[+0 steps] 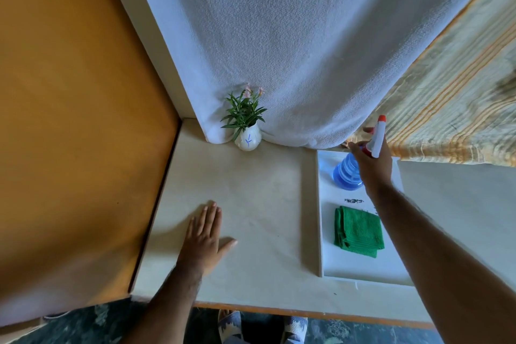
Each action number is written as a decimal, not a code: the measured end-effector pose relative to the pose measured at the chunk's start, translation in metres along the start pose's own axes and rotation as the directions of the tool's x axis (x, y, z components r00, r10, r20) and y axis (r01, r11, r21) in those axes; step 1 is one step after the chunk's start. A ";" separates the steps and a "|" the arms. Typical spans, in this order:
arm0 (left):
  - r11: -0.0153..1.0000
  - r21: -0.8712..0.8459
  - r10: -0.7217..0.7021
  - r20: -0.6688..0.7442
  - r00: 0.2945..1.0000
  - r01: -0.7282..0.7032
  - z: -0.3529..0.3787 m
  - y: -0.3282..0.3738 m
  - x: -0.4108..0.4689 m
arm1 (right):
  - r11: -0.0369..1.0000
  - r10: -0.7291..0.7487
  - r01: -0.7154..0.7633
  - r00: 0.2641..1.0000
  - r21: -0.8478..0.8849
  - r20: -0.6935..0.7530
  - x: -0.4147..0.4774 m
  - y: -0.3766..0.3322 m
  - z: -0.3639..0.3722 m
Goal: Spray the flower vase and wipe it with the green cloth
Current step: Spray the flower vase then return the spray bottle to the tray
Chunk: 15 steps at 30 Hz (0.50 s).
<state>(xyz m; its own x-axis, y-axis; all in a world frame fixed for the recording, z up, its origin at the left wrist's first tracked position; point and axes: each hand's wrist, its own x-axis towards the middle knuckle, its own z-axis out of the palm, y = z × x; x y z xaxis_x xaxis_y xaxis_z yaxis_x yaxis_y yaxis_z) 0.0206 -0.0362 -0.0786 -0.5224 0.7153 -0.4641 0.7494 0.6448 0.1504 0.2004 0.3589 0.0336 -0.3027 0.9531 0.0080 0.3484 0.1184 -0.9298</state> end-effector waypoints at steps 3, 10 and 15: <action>1.000 0.006 0.002 0.000 1.000 -0.002 0.001 0.000 -0.001 | 0.999 0.022 -0.021 1.000 0.049 -0.018 0.001 -0.005 0.003; 1.000 0.015 -0.002 0.019 1.000 0.002 -0.004 0.001 -0.001 | 0.996 -0.092 0.090 0.986 0.020 0.136 -0.012 -0.045 0.009; 1.000 -0.003 -0.007 0.002 1.000 0.007 -0.005 0.001 -0.002 | 0.989 -0.096 0.128 0.935 -0.070 0.342 -0.037 -0.063 0.057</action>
<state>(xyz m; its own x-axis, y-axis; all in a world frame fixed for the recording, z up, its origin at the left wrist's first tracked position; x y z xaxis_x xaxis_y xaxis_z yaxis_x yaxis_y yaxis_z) 0.0203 -0.0353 -0.0735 -0.5272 0.7100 -0.4669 0.7443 0.6509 0.1495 0.1396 0.2999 0.0713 -0.6198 0.7842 -0.0288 0.3682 0.2582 -0.8931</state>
